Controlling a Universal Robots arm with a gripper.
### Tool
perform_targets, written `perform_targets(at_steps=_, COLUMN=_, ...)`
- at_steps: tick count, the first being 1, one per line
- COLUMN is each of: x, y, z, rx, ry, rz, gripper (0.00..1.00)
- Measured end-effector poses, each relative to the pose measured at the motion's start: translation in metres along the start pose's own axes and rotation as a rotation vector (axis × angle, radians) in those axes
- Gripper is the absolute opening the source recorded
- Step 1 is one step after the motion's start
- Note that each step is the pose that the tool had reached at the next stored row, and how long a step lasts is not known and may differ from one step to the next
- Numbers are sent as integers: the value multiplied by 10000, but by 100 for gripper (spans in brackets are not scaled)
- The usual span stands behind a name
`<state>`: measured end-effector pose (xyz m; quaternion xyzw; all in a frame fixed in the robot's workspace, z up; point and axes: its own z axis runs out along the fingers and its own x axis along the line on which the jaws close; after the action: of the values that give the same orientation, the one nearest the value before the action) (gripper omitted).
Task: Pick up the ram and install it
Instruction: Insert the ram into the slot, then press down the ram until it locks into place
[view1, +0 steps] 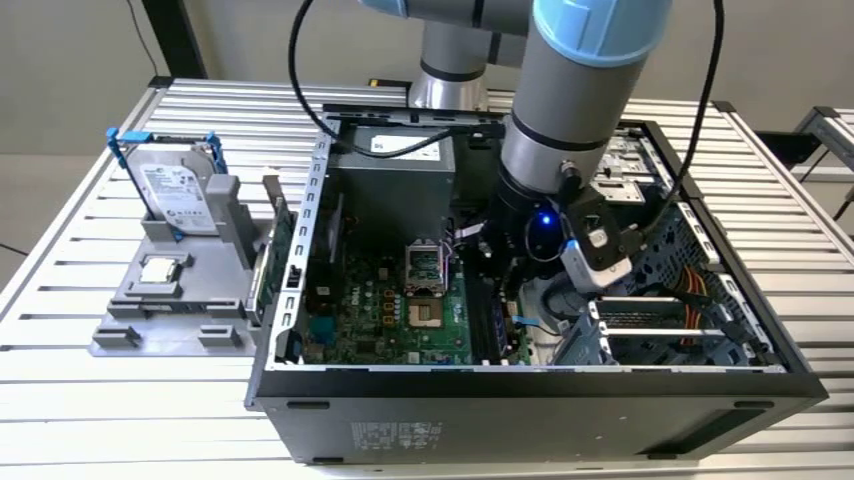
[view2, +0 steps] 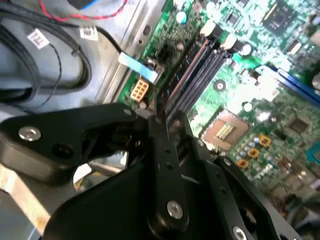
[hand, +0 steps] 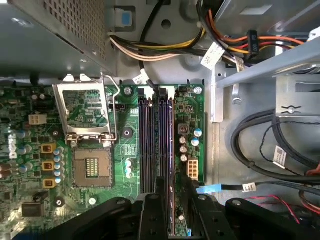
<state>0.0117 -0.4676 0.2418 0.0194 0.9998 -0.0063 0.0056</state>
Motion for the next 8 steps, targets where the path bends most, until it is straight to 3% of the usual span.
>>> perform_targets(at_steps=4, x=-1, y=-1, z=-104, rx=-14, ry=28, rz=0, gripper=100)
perform_targets(at_steps=8, x=-1, y=-1, z=-111, rx=-25, ry=32, rz=0, gripper=100)
